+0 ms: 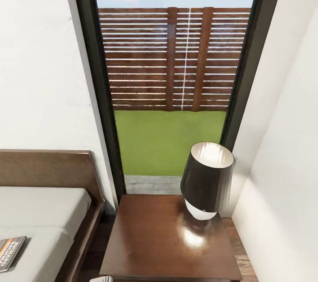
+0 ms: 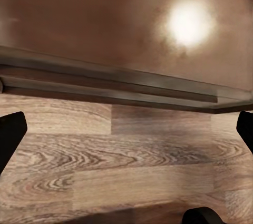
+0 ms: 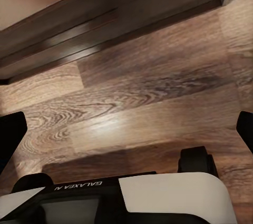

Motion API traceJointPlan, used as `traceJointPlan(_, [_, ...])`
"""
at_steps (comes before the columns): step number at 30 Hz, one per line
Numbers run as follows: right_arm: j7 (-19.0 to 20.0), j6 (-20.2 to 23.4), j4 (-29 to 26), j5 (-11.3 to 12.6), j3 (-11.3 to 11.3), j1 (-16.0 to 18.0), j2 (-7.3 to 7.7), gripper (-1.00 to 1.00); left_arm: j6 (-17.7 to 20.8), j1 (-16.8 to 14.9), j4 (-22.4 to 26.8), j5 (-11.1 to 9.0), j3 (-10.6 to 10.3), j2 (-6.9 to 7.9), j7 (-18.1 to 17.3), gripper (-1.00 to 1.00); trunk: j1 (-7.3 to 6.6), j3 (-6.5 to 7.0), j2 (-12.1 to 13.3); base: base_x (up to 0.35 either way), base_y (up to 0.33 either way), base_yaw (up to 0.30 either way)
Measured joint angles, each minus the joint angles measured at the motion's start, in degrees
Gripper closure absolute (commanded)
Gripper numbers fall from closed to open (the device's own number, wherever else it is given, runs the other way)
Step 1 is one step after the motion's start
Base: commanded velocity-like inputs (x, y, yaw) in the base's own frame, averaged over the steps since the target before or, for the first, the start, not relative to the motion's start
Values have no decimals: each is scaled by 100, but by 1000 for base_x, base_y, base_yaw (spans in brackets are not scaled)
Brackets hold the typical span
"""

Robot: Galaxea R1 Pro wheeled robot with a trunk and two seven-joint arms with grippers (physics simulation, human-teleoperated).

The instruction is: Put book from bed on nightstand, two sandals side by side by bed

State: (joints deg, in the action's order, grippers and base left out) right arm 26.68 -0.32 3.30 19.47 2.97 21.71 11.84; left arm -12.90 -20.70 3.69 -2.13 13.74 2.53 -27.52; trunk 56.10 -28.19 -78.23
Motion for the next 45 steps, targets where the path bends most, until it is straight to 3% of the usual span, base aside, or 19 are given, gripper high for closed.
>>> traceJointPlan(12, [0, 0, 0, 0, 0, 0, 0, -100, 0, -2, 0, 3, -1, 0, 0, -100, -1, 0, 0, 159, 0, 0])
traceJointPlan(45, [-1, 0, 0, 0, 0, 0, 0, -100, 0, 0, 0, 6, 0, 0, 0, -100, 0, 0, 0, 47, 25, 0])
